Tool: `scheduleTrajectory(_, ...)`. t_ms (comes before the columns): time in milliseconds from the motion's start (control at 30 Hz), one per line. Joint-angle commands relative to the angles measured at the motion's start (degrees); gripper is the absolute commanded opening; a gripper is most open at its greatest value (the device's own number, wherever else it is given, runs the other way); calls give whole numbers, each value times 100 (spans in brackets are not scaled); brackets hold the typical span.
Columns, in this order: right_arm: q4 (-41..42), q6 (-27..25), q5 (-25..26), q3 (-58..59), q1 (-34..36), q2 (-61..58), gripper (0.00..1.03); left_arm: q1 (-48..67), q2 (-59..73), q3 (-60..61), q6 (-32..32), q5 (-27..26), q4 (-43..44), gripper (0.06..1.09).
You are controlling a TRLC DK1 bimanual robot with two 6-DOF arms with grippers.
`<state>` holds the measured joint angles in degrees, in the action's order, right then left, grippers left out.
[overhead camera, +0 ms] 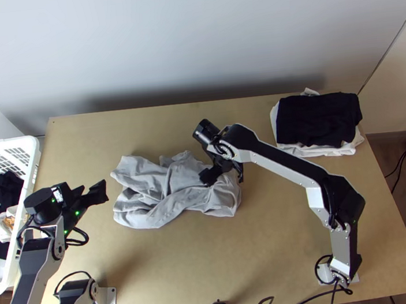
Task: Fold the t-shirt
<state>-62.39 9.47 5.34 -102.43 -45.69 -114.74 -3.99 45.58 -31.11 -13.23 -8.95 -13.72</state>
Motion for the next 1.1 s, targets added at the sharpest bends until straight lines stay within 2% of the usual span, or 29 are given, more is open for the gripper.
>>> scheduleTrajectory(0,-731,371,-16,109,69,197,98,3,74,26,-39,-10,18,104)
scheduleTrajectory(67,-731,362,-33,312,16,215,98,30,109,44,-92,-19,62,104)
scheduleTrajectory(133,-722,362,-33,443,-80,277,91,65,126,35,-118,-19,115,104)
scheduleTrajectory(200,-564,380,-16,505,-177,496,80,74,126,0,-127,-19,132,104)
scheduleTrajectory(267,-195,344,-7,514,-282,848,55,65,118,-9,-127,-10,132,104)
scheduleTrajectory(400,139,125,-7,356,-441,1393,34,21,109,26,-127,-10,123,104)
scheduleTrajectory(433,219,72,11,285,-449,1463,20,21,91,35,-127,-10,123,104)
scheduleTrajectory(500,298,11,72,206,-441,1595,19,21,91,35,-127,-19,123,104)
scheduleTrajectory(533,333,-7,265,197,-441,1700,19,21,100,35,-127,-19,132,104)
scheduleTrajectory(600,403,-200,468,118,-414,1850,2,47,100,35,-136,-19,141,104)
scheduleTrajectory(767,869,-552,520,338,-54,2017,3,82,109,26,-179,-19,159,104)
scheduleTrajectory(833,957,-526,511,523,-10,2026,3,91,100,18,-179,-19,159,104)
scheduleTrajectory(900,983,-526,511,672,16,1894,13,100,100,9,-179,-19,159,104)
scheduleTrajectory(933,983,-517,511,733,43,1832,14,100,100,0,-179,-19,159,104)
scheduleTrajectory(967,983,-473,503,839,113,1771,22,100,91,-9,-179,-19,159,104)
scheduleTrajectory(1000,983,-359,503,927,175,1692,35,100,91,-9,-171,-10,159,104)
scheduleTrajectory(1067,974,-209,432,1085,280,1525,47,100,74,-18,-171,-10,150,104)
